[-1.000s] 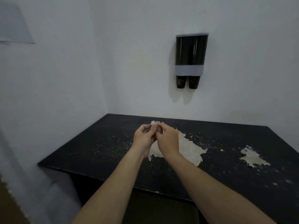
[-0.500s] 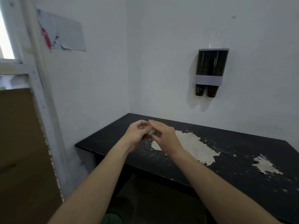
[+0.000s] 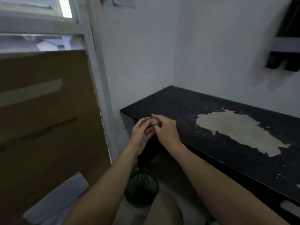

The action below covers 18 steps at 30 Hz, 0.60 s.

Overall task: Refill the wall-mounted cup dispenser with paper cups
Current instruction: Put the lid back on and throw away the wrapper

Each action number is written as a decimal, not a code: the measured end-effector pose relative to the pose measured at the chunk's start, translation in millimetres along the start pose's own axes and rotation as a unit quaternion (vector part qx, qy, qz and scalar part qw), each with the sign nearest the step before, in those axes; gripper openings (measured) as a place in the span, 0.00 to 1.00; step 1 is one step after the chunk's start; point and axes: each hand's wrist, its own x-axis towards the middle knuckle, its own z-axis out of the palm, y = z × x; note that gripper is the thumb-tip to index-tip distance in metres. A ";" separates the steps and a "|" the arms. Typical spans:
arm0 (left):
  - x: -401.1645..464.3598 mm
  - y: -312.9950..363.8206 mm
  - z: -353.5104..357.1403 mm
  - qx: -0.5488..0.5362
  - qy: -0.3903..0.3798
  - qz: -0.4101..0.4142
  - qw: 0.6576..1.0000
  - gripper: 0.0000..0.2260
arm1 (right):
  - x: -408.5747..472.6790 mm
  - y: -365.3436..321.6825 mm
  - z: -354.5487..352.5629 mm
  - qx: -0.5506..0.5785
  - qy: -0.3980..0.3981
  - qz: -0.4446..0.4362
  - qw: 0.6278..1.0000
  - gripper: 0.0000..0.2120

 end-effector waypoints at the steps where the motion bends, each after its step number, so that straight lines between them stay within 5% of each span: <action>1: 1.1 -3.8 -13.8 -0.004 0.021 -0.006 1.000 0.07 | -3.6 4.1 14.6 0.004 -0.018 0.013 1.000 0.17; 10: 37.5 -97.1 -152.3 0.211 0.195 -0.139 0.948 0.06 | -50.5 90.1 138.2 0.008 -0.162 0.160 0.974 0.18; 18: 57.0 -196.9 -256.0 0.470 0.201 -0.235 0.827 0.07 | -77.6 171.4 214.6 -0.045 -0.250 0.240 0.937 0.16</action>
